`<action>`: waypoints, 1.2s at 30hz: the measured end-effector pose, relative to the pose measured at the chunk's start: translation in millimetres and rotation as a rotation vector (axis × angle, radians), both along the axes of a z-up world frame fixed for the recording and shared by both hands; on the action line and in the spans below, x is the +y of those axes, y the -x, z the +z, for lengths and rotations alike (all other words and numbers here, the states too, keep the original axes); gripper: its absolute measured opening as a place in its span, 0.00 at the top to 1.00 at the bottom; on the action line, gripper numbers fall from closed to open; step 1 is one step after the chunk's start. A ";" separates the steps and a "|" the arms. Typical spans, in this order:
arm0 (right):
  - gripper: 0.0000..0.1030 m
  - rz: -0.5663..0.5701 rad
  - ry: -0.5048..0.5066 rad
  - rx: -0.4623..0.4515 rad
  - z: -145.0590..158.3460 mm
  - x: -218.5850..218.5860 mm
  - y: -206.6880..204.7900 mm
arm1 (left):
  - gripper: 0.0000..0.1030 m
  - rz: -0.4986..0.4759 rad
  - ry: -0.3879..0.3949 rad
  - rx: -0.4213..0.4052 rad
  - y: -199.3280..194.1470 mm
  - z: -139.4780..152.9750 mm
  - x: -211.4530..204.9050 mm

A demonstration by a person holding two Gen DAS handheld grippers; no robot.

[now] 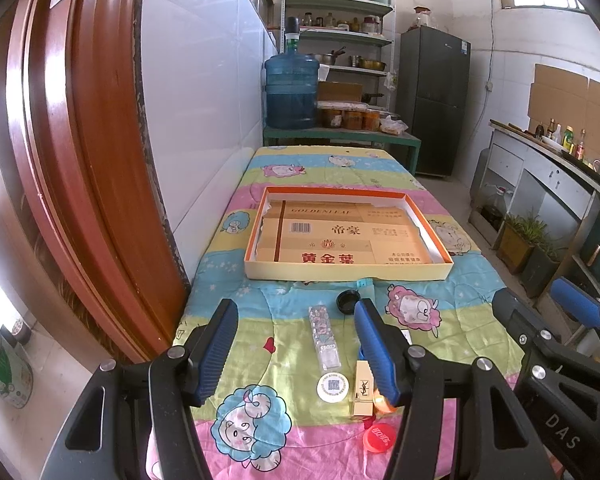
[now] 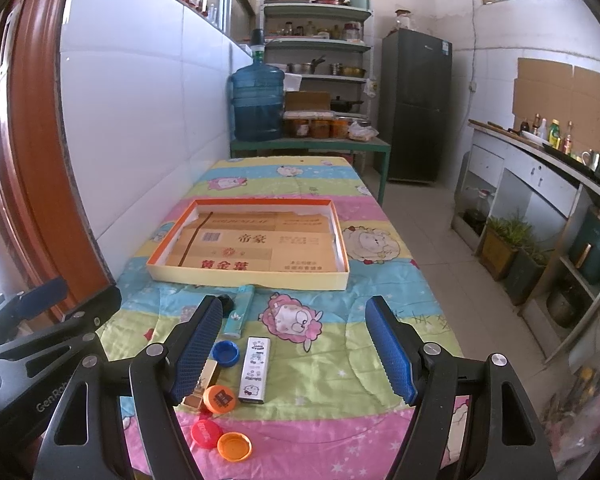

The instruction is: Organize rigid objects

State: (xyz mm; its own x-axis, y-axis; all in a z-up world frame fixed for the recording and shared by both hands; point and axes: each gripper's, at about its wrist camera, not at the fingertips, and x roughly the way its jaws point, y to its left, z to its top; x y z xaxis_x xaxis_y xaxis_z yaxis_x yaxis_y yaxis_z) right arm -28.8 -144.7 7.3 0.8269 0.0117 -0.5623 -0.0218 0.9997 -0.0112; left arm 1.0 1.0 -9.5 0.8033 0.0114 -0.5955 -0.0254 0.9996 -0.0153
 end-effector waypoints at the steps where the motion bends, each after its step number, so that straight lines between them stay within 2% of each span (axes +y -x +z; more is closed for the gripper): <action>1: 0.26 -0.001 0.000 0.000 -0.1 -0.2 0.0 | 0.41 -0.001 0.001 0.002 -0.5 0.7 0.1; 36: 0.26 0.009 0.000 0.004 -0.6 5.5 -2.2 | 0.41 0.004 0.002 0.009 -1.4 -3.9 3.4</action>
State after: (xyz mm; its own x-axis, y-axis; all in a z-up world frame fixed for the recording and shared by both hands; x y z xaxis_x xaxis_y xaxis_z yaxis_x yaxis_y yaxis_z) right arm -26.5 -139.3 6.8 0.8245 0.0195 -0.5656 -0.0312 0.9995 -0.0111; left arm 2.4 4.4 -13.4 0.7981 0.0138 -0.6024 -0.0300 0.9994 -0.0168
